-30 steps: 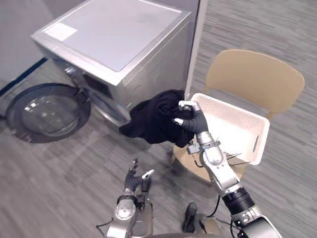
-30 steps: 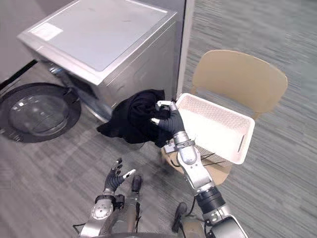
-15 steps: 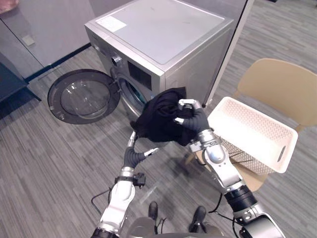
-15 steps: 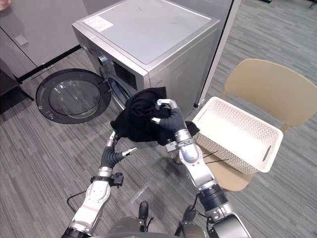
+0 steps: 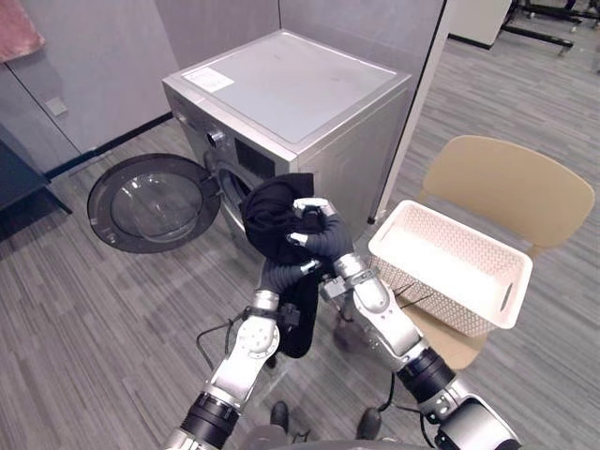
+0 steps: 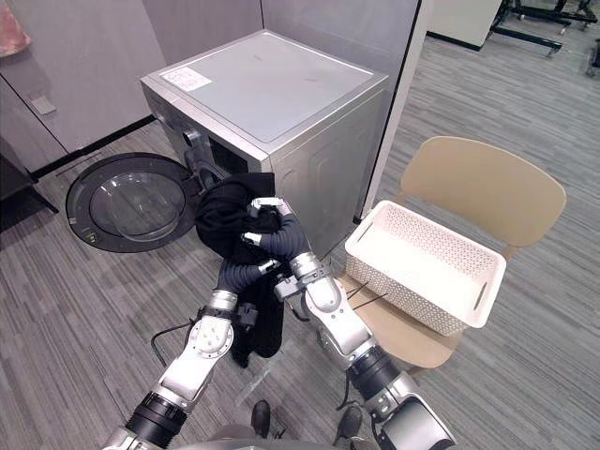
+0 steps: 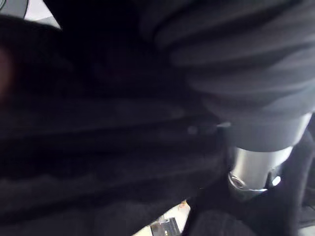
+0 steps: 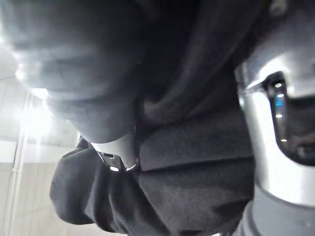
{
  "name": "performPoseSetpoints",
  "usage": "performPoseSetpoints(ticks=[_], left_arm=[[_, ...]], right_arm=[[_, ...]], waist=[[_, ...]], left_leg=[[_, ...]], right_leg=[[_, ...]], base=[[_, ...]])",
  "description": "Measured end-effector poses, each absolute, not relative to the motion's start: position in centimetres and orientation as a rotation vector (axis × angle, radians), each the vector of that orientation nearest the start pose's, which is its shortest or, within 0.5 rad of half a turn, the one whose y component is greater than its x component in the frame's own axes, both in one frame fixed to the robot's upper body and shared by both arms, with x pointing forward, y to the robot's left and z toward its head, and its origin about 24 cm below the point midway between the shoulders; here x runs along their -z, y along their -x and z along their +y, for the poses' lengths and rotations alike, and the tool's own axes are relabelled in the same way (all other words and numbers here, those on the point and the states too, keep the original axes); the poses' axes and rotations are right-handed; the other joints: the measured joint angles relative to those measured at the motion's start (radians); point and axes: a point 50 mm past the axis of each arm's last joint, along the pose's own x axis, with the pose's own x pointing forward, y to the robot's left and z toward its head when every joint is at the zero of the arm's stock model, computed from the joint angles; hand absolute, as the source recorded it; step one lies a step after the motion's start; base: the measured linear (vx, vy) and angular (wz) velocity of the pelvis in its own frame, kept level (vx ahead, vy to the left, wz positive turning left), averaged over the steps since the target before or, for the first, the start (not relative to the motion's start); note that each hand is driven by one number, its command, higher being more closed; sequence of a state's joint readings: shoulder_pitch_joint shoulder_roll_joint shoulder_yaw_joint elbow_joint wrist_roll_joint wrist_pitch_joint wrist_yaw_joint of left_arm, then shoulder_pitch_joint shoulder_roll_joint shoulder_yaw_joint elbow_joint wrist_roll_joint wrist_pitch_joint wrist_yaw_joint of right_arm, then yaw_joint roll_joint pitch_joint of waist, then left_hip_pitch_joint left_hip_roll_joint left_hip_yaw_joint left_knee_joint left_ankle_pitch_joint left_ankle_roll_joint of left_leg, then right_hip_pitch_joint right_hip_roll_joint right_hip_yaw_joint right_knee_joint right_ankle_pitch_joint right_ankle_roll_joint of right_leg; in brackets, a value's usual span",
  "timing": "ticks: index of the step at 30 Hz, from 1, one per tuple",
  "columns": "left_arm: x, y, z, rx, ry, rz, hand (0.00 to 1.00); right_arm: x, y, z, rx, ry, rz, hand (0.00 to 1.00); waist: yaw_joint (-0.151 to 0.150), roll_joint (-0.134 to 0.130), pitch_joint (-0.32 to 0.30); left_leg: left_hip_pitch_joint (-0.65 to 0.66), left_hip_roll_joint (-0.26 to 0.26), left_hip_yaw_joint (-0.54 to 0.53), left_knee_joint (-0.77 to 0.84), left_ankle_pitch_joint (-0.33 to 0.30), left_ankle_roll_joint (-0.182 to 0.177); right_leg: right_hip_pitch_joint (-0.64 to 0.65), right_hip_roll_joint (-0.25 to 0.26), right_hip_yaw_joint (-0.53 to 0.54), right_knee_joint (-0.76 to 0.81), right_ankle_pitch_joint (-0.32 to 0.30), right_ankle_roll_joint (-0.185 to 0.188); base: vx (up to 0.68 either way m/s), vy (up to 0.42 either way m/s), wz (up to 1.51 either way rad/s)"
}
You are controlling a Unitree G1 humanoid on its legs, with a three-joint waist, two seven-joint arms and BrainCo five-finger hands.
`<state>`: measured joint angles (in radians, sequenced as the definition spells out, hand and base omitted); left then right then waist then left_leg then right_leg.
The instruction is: Pick up the laundry basket with both hands and put the clothes into the washing machine.
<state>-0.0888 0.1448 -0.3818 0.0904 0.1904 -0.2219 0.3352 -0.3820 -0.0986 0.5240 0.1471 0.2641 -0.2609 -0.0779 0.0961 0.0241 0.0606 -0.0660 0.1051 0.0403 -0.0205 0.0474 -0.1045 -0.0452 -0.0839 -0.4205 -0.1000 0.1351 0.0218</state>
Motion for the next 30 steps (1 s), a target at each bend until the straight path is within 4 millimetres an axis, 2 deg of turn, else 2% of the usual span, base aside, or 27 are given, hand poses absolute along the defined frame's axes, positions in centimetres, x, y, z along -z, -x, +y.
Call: performPoseSetpoints(ticks=[7, 12, 16, 18, 21, 23, 24, 25, 26, 27, 28, 30], left_arm=[[-5.5, -25.3, 9.4, 0.102, -0.29, -0.27, 1.0], [-4.8, -25.1, 10.7, 0.057, -0.292, -0.232, 1.0], [-2.4, -24.3, 12.5, -0.022, -0.266, -0.116, 1.0], [-0.6, -23.5, 14.4, -0.085, -0.253, -0.023, 1.0], [2.1, -22.3, 16.3, -0.156, -0.223, 0.116, 1.0], [2.9, -21.9, 16.6, -0.167, -0.2, 0.159, 1.0], [3.6, -21.3, 16.8, -0.176, -0.167, 0.197, 1.0], [3.9, -21.2, 16.9, -0.178, -0.158, 0.211, 1.0], [4.5, -20.9, 16.9, -0.181, -0.143, 0.24, 1.0], [5.0, -20.6, 16.9, -0.179, -0.119, 0.269, 1.0], [5.6, -20.3, 16.8, -0.193, -0.097, 0.298, 1.0], [6.3, -19.5, 16.8, -0.204, -0.075, 0.339, 1.0]], right_arm=[[-10.9, -27.5, -2.8, -0.566, -0.04, -0.377, 0.0], [-9.2, -26.3, -4.8, -0.508, 0.11, -0.384, 0.0], [-6.2, -25.0, -8.1, -0.424, 0.279, -0.288, 0.0], [-4.6, -24.3, -10.3, -0.374, 0.355, -0.221, 0.0], [-2.8, -23.4, -12.3, -0.348, 0.416, -0.137, 0.0], [-1.5, -23.3, -12.9, -0.341, 0.44, -0.08, 0.0], [0.0, -23.1, -13.4, -0.344, 0.469, -0.009, 0.0], [0.6, -22.9, -13.5, -0.347, 0.473, 0.018, 0.0], [1.8, -22.5, -13.7, -0.345, 0.478, 0.073, 0.0], [3.0, -22.2, -14.0, -0.347, 0.507, 0.133, 0.0], [4.7, -22.0, -14.6, -0.34, 0.534, 0.22, 0.0], [6.6, -21.2, -15.6, -0.311, 0.549, 0.333, 0.0]], waist=[[-0.004, -0.001, -0.004], [-0.005, -0.002, -0.007], [-0.004, -0.003, -0.013], [-0.004, -0.003, -0.013], [-0.004, -0.004, -0.012], [-0.003, -0.004, -0.011], [0.0, -0.004, -0.011], [-0.001, -0.006, -0.01], [-0.01, -0.011, -0.01], [-0.012, -0.01, -0.009], [-0.011, -0.001, -0.006], [0.0, 0.015, -0.008]], left_leg=[[-0.015, 0.028, 0.022, -0.002, 0.003, -0.015], [-0.011, 0.038, 0.022, -0.013, 0.011, -0.017], [-0.007, 0.039, 0.023, -0.015, 0.014, -0.02], [-0.007, 0.036, 0.023, -0.015, 0.014, -0.02], [-0.041, 0.031, 0.0, 0.013, 0.012, -0.018], [-0.081, 0.029, -0.043, 0.035, 0.011, -0.016], [-0.114, 0.028, -0.063, 0.046, 0.006, 0.04], [-0.125, 0.027, -0.047, 0.047, 0.0, 0.091], [-0.137, 0.027, 0.021, 0.039, -0.02, 0.182], [-0.137, 0.03, 0.114, 0.019, -0.041, 0.212], [-0.144, 0.042, 0.257, 0.019, -0.041, 0.218], [-0.147, 0.055, 0.354, 0.019, -0.034, 0.211]], right_leg=[[-0.028, 0.027, 0.027, -0.003, 0.002, -0.014], [-0.031, 0.044, 0.028, 0.0, -0.004, -0.025], [-0.03, 0.049, 0.029, 0.001, -0.002, -0.029], [-0.03, 0.05, 0.03, 0.001, -0.003, -0.028], [-0.03, 0.045, -0.002, 0.001, -0.016, -0.016], [-0.035, 0.038, -0.054, 0.017, -0.036, -0.013], [-0.045, 0.02, -0.115, 0.057, -0.073, -0.018], [-0.048, 0.011, -0.141, 0.071, -0.083, -0.014], [-0.05, -0.01, -0.189, 0.092, -0.101, 0.0], [-0.05, -0.045, -0.238, 0.107, -0.114, 0.003], [-0.051, -0.075, -0.29, 0.127, -0.129, 0.014], [-0.047, -0.103, -0.336, 0.174, -0.154, 0.037]], base=[[-0.04, -0.007, -0.12], [0.02, 0.005, -0.02], [0.05, 0.025, -0.01], [0.04, 0.038, -0.01], [0.0, 0.034, 0.26], [-0.03, 0.015, 0.89], [-0.04, 0.005, 1.09], [-0.03, -0.002, 1.38], [0.04, 0.051, 1.42], [0.1, 0.137, 1.79], [0.12, 0.183, 1.42], [0.12, 0.172, 1.08]])
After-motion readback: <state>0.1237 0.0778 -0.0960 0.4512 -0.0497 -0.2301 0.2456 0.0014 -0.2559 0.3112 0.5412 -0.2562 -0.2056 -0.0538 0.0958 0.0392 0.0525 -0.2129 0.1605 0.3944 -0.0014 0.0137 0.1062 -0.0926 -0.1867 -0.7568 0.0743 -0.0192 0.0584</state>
